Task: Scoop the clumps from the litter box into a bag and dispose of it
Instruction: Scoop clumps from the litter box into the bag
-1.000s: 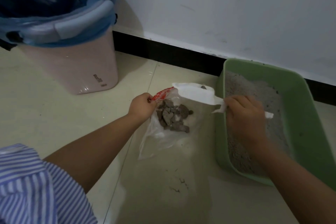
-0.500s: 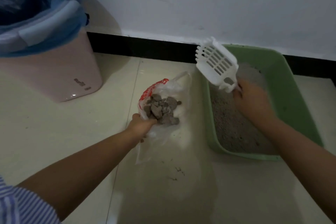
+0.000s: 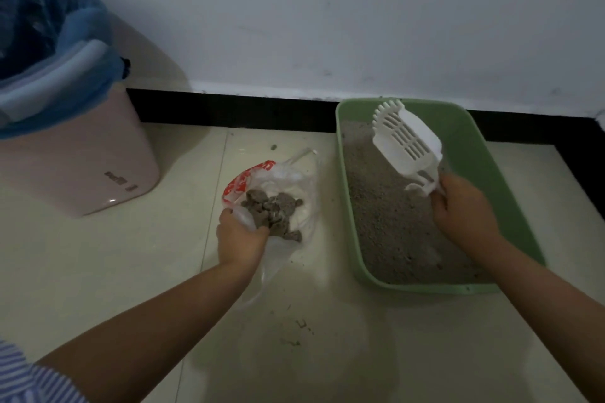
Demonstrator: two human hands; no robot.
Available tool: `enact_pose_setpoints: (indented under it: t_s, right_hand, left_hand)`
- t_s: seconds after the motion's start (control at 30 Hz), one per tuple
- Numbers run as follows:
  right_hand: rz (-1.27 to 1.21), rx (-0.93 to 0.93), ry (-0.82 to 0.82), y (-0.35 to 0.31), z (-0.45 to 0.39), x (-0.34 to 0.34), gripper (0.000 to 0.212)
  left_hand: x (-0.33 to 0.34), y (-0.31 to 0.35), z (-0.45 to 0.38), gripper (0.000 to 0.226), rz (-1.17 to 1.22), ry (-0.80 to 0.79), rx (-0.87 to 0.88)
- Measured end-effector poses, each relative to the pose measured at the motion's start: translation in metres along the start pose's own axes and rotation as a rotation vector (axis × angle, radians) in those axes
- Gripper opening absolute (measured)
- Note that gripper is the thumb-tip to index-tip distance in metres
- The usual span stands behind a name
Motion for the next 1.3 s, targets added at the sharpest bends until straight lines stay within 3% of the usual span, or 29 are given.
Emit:
enact_pose_setpoints:
  t_s: [0.13, 0.27, 0.37, 0.43, 0.53, 0.63, 0.77, 0.83, 0.9, 1.03, 1.13, 1.3]
  right_hand:
    - [-0.106, 0.267, -0.175, 0.018, 0.006, 0.01, 0.017]
    - [-0.295, 0.358, -0.269, 0.017, 0.016, 0.044, 0.019]
    - [-0.387, 0.461, -0.333, 0.022, 0.026, 0.071, 0.033]
    - [-0.351, 0.469, -0.433, 0.025, 0.032, 0.082, 0.032]
    - [-0.252, 0.419, -0.539, 0.029, 0.035, 0.085, 0.014]
    - [-0.176, 0.379, -0.558, 0.034, 0.036, 0.076, 0.012]
    - [-0.145, 0.339, -0.386, 0.032, 0.037, 0.043, 0.033]
    - [-0.14, 0.307, -0.338, 0.028, 0.04, 0.029, 0.028]
    - [-0.121, 0.317, -0.405, 0.027, 0.049, 0.023, 0.032]
    - [-0.018, 0.358, -0.621, 0.032, 0.079, 0.014, 0.025]
    - [0.01, 0.391, -0.702, 0.035, 0.088, -0.001, 0.019]
    - [0.082, 0.443, -0.784, 0.044, 0.096, -0.013, 0.029]
  left_hand:
    - [-0.011, 0.014, 0.004, 0.072, -0.042, 0.075, 0.088]
    - [-0.017, 0.036, 0.012, 0.067, -0.168, 0.108, 0.232]
    - [-0.016, 0.049, 0.013, 0.06, -0.27, 0.122, 0.338]
    - [-0.016, 0.055, 0.01, 0.055, -0.288, 0.137, 0.361]
    - [-0.016, 0.06, 0.005, 0.052, -0.313, 0.141, 0.363]
    - [-0.012, 0.065, 0.006, 0.047, -0.372, 0.148, 0.411]
    - [0.002, 0.083, 0.014, 0.037, -0.518, 0.239, 0.691]
    - [0.02, 0.09, 0.018, 0.024, -0.573, 0.183, 0.744]
    - [0.041, 0.097, 0.026, 0.013, -0.613, 0.124, 0.807]
    - [0.083, 0.098, 0.038, 0.033, -0.683, 0.023, 0.952]
    - [0.101, 0.094, 0.039, 0.04, -0.755, -0.06, 0.88]
    - [0.107, 0.086, 0.032, 0.033, -0.778, -0.09, 0.831]
Point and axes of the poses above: each hand's wrist, its own z-axis away from the middle knuckle, its own x-axis out of the palm, y = z × x, the point moved 7 cm from there along -z, towards the middle knuckle, and after that the axes turned 14 degrees about -x, right-handed, at the moved point
